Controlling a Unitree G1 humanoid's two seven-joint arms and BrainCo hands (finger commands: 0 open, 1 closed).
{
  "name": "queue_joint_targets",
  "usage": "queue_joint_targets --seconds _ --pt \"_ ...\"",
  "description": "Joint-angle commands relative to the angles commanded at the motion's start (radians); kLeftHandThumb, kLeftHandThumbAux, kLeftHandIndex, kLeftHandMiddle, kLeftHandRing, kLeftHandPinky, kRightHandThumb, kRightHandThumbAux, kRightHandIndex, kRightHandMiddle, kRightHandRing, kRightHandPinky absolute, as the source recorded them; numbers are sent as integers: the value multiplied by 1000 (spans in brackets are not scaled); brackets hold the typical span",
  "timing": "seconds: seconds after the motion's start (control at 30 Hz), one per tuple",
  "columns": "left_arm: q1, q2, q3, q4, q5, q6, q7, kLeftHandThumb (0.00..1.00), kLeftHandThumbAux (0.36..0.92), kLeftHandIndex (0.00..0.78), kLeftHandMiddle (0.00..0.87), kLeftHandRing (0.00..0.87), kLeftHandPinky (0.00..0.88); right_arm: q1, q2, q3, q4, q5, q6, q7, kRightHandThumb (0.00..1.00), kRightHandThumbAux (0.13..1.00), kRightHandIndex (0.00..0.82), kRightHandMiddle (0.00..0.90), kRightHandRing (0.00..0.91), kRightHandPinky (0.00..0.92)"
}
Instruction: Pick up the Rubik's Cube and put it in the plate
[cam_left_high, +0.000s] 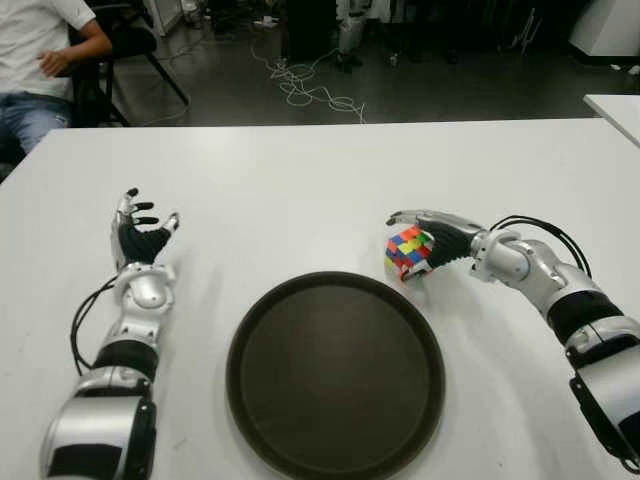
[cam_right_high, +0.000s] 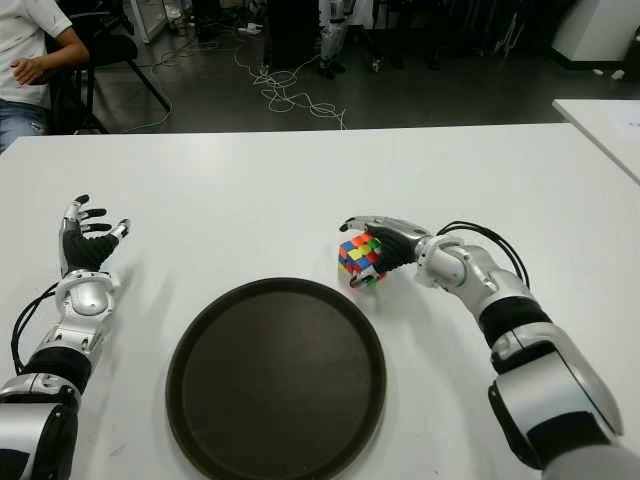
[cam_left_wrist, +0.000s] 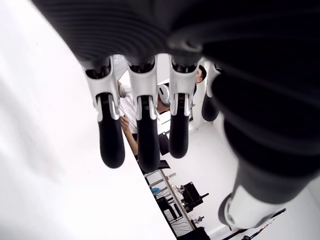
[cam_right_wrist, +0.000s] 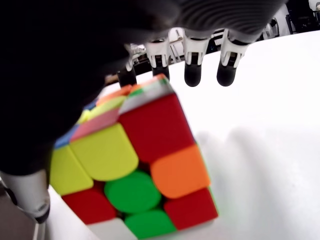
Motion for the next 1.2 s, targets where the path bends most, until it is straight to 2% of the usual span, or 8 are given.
queue_joint_targets --seconds 0.27,0.33,0.53,0.8,0.97,1.2 --pt "-4 3 -1 11 5 -8 11 101 781 140 213 249 314 12 7 5 -6 1 18 12 0 585 0 0 0 0" --pt "-5 3 -3 13 7 -9 13 108 779 141 205 237 307 13 7 7 -7 0 20 10 0 587 0 0 0 0" --pt "-3 3 -7 11 9 -14 10 104 781 128 208 262 362 23 5 10 -20 2 27 15 0 600 0 0 0 0" --pt "-4 4 -7 11 8 -4 9 84 783 121 221 268 350 44 6 -7 -29 26 18 9 0 585 0 0 0 0" --pt "-5 4 -4 13 5 -6 8 108 791 125 225 277 375 50 5 -9 -35 30 9 -3 0 580 0 0 0 0" --pt "-3 5 -4 15 4 -10 4 77 779 126 220 283 393 46 3 -2 -29 21 9 -5 0 570 0 0 0 0"
